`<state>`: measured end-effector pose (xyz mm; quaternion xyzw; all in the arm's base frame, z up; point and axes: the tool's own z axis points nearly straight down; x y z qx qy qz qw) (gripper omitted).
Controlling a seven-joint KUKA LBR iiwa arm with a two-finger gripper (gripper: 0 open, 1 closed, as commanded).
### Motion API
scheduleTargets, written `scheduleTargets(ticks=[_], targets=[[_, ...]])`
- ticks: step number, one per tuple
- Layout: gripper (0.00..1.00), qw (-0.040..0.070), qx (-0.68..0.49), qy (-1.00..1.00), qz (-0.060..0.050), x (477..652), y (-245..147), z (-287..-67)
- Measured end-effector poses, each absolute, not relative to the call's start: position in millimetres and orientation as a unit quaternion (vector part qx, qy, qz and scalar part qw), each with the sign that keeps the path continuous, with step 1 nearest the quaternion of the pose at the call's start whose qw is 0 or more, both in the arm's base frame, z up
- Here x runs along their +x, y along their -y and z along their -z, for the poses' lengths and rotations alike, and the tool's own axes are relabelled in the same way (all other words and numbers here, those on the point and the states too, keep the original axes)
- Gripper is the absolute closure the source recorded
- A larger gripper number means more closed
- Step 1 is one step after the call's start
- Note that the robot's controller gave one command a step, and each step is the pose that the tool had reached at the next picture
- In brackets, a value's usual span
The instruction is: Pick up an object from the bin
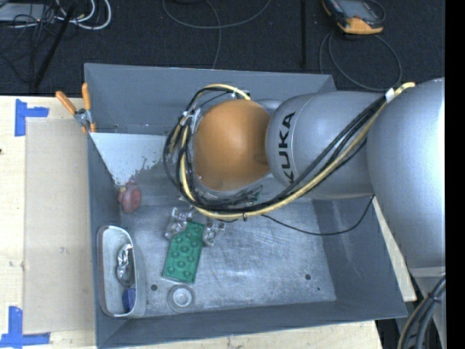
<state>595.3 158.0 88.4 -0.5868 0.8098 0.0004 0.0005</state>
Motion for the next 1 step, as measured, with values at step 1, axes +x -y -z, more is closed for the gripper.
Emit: scheduleTargets(ticks=[1], targets=[[1.00, 0.004, -0.583, -0.812, 0.001, 591.9, -166.4, -221.8]])
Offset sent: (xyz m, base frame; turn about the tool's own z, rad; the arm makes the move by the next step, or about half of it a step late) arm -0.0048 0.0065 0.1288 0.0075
